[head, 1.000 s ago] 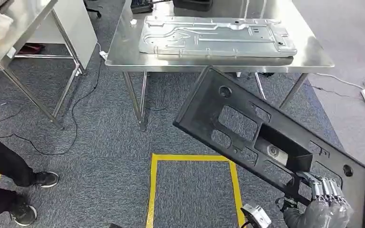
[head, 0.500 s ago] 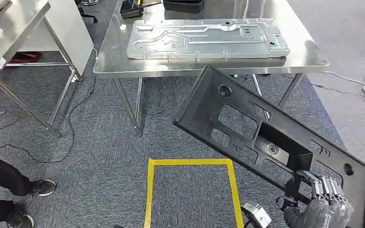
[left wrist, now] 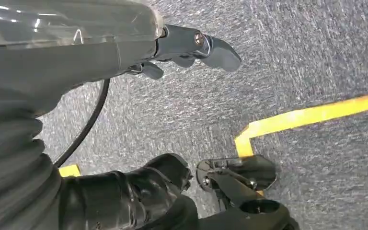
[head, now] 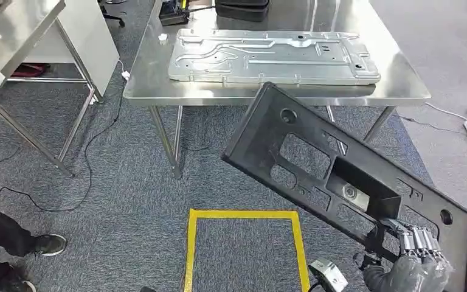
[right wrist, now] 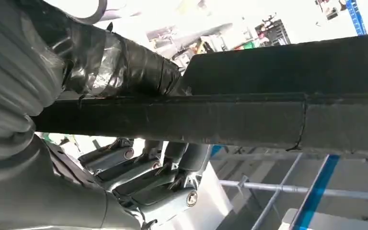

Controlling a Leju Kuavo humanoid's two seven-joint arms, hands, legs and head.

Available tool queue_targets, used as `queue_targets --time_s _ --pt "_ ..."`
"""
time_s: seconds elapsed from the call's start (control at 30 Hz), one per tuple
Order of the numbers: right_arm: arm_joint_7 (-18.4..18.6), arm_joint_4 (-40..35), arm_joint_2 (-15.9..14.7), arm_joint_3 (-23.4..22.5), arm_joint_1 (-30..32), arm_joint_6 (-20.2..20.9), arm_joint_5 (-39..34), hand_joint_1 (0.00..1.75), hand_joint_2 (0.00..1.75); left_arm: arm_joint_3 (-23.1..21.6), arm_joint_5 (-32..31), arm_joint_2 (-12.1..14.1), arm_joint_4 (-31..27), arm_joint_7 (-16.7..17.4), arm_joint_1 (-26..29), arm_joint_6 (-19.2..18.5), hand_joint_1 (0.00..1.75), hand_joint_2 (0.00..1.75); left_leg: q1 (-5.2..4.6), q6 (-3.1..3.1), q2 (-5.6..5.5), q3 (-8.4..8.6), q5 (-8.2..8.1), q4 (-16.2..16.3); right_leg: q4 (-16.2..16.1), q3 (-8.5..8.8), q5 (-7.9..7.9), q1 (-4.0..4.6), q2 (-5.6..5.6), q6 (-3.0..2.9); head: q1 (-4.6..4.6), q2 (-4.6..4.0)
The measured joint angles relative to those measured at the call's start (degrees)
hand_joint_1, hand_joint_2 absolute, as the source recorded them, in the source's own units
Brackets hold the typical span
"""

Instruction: Take the parts from the cabinet and place them on the table.

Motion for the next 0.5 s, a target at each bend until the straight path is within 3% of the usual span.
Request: queue_targets --time_s 0.03,0.1,0.2,0.27,0.3,0.37,0.4,0.43,0.47,0.5 --pt "0.00 0.00 0.00 0.00 0.00 0.00 0.00 1.75 1.75 0.00 -0.02 -0.02 0.00 0.00 -0.01 0.00 0.00 1.75 0.09 -0.31 -0.05 0.77 -0.59 0.08 -5.31 1.99 3.34 -0.09 -0.13 0.00 0.02 0.00" --pt "0.00 0.09 -0.04 0.00 -0.12 0.02 0.00 1.75 1.75 -0.02 -0.07 -0.04 0.00 0.00 -0.11 0.00 0.00 1.75 -0.24 -1.23 -0.16 0.84 -1.43 0.36 -8.68 3.61 2.81 0.54 -0.22 -0.49 0.09 0.00" --pt "0.00 0.13 -0.07 0.02 -0.19 0.02 -0.04 1.75 1.75 -0.04 -0.13 -0.02 0.00 0.04 -0.24 0.02 0.00 1.75 -0.13 -1.90 0.11 1.38 -1.43 -0.26 -8.47 3.34 2.57 0.69 0.10 -1.45 -0.09 0.00" --pt "0.00 0.00 -0.07 0.11 -0.27 0.02 -0.11 1.75 1.75 -0.07 -0.24 -0.02 -0.02 0.07 -0.32 0.04 0.00 1.75 0.07 -2.48 0.09 1.47 -2.65 1.10 -9.38 4.58 2.43 0.28 0.00 -2.29 -0.02 0.00" --pt "0.00 0.00 -0.07 0.13 -0.45 0.02 -0.17 1.75 1.75 -0.09 -0.26 -0.02 0.00 0.09 -0.39 0.04 0.00 1.75 0.05 -2.57 0.07 -0.33 -4.18 4.54 -9.47 4.92 2.21 0.29 -0.11 -2.64 -0.26 0.00" --pt "0.00 0.00 -0.11 0.31 -0.67 0.02 -0.26 1.75 1.75 -0.11 -0.59 -0.02 0.00 0.11 -0.37 0.02 0.00 1.75 0.10 -2.75 0.08 -6.16 -7.49 14.31 -9.47 5.25 1.75 0.54 -0.21 -3.20 -0.24 0.00" --pt "0.00 0.00 -0.15 0.41 -0.71 0.02 -0.26 1.75 1.75 -0.11 -0.63 -0.02 0.00 0.15 -0.29 0.02 0.00 1.75 0.09 -2.75 0.08 -8.54 -7.92 17.69 -9.46 5.46 1.53 0.65 -0.17 -3.38 -0.20 0.00" --pt "0.00 0.00 -0.22 0.55 -0.76 0.02 -0.26 1.75 1.75 -0.11 -0.68 -0.02 0.00 0.20 -0.12 0.00 0.00 1.75 0.09 -2.65 0.08 -9.76 -6.97 18.53 -9.46 5.79 1.27 0.73 -0.02 -3.41 -0.24 0.00" --pt "0.00 0.00 -0.24 0.61 -0.85 0.02 -0.26 1.75 1.75 -0.11 -0.70 -0.02 0.00 0.22 -0.15 0.02 0.00 1.75 0.07 -2.47 0.08 -9.62 -4.50 16.58 -9.46 6.30 0.93 0.82 0.16 -3.37 -0.22 0.00" --pt "0.00 0.00 -0.30 0.63 -0.99 0.00 -0.22 1.75 1.75 -0.11 -0.77 -0.02 -0.02 0.24 -0.15 -0.02 0.00 1.75 0.03 -2.17 0.07 -8.31 -1.10 12.41 -9.47 6.92 0.55 0.89 0.30 -3.30 -0.22 0.00"
